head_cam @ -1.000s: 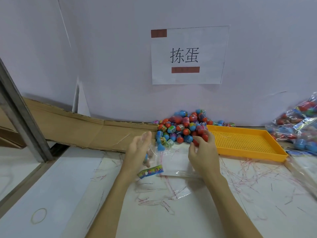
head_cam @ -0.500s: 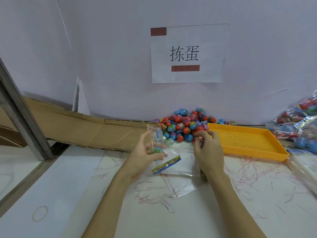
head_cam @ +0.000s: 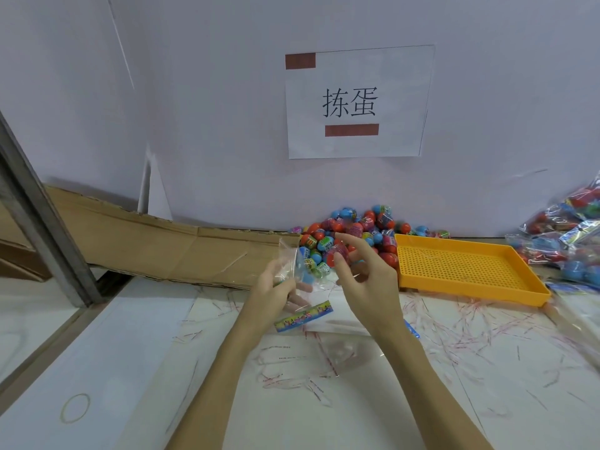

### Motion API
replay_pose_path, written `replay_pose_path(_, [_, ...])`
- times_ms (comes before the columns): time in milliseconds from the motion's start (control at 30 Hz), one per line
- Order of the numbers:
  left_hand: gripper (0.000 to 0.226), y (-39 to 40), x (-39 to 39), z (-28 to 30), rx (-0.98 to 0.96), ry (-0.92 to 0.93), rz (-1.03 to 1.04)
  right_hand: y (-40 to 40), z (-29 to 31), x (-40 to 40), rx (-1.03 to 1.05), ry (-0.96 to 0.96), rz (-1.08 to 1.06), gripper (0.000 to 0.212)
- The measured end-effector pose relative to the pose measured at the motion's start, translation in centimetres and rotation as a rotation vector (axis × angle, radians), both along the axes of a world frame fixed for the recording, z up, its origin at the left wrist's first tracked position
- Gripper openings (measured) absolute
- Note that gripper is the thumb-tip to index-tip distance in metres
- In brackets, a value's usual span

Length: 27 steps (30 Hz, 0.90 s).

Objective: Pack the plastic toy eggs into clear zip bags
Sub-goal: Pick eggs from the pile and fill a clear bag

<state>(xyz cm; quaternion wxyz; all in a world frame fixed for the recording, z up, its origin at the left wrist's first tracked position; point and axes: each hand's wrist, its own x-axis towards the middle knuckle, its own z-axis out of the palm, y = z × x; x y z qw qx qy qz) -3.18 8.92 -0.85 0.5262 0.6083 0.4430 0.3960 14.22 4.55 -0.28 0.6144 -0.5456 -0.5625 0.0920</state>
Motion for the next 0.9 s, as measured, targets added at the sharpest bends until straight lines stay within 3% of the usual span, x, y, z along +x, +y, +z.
replay_pose_path(233, [0.052, 0.0, 0.1, -0.8, 0.095, 0.094, -0.09, 0.0, -0.2, -0.2, -0.019, -0.08, -0.016, 0.039])
replay_pose_path(333, [0.055, 0.1, -0.3, -1.0, 0.173, 0.13, -0.095, -0.1, -0.1, -0.3, -0.009, -0.067, -0.001, 0.031])
replay_pose_path(467, [0.043, 0.2, -0.4, -1.0, 0.16, 0.094, -0.105, -0.2, 0.5, -0.4, 0.064, -0.053, -0.045, 0.032])
replay_pose_path(600, [0.035, 0.2, -0.1, -1.0, 0.18, 0.148, -0.119, -0.4, 0.7, -0.1, 0.168, -0.186, -0.092, 0.033])
replay_pose_path(900, [0.043, 0.0, -0.2, -0.7, 0.188, 0.115, -0.181, -0.3, 0.9, 0.1, 0.109, -0.267, 0.076, 0.048])
